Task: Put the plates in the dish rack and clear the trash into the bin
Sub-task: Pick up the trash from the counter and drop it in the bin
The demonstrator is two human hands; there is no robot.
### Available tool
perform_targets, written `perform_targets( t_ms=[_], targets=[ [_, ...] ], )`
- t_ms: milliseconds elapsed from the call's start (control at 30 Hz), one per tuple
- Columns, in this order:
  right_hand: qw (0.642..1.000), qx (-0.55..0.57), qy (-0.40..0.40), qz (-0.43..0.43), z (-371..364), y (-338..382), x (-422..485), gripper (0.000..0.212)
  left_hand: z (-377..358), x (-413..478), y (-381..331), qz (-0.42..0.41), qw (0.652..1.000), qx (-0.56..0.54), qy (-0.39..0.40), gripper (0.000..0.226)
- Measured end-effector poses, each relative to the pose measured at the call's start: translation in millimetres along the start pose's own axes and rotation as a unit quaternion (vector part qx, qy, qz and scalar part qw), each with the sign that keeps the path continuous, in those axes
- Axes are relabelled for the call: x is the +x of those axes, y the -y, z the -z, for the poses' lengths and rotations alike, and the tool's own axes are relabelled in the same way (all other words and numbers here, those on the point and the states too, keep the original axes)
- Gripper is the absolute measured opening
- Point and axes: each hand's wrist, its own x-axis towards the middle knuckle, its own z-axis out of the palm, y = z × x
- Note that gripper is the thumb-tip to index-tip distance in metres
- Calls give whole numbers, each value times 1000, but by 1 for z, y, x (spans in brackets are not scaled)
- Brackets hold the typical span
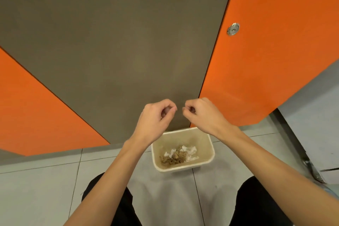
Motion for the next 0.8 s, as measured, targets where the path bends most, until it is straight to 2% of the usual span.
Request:
perform_targets(
  t_ms=[133, 300, 567, 800],
  targets=[
    [993, 115, -8, -26, 46, 39, -1, 41, 47, -9, -60, 77, 995, -55, 9, 13],
    [987, 155, 16, -33, 118, 104, -15, 39, 114, -23, -148, 163, 982, -96, 1, 15],
    [986, 161, 40, -23, 259, 219, -34, 49, 224, -28, -296, 186, 976, -114, 2, 15],
    [987, 158, 32, 1, 360, 292, -44, 44, 290, -21, -388, 164, 981, -106, -17, 14]
  ],
)
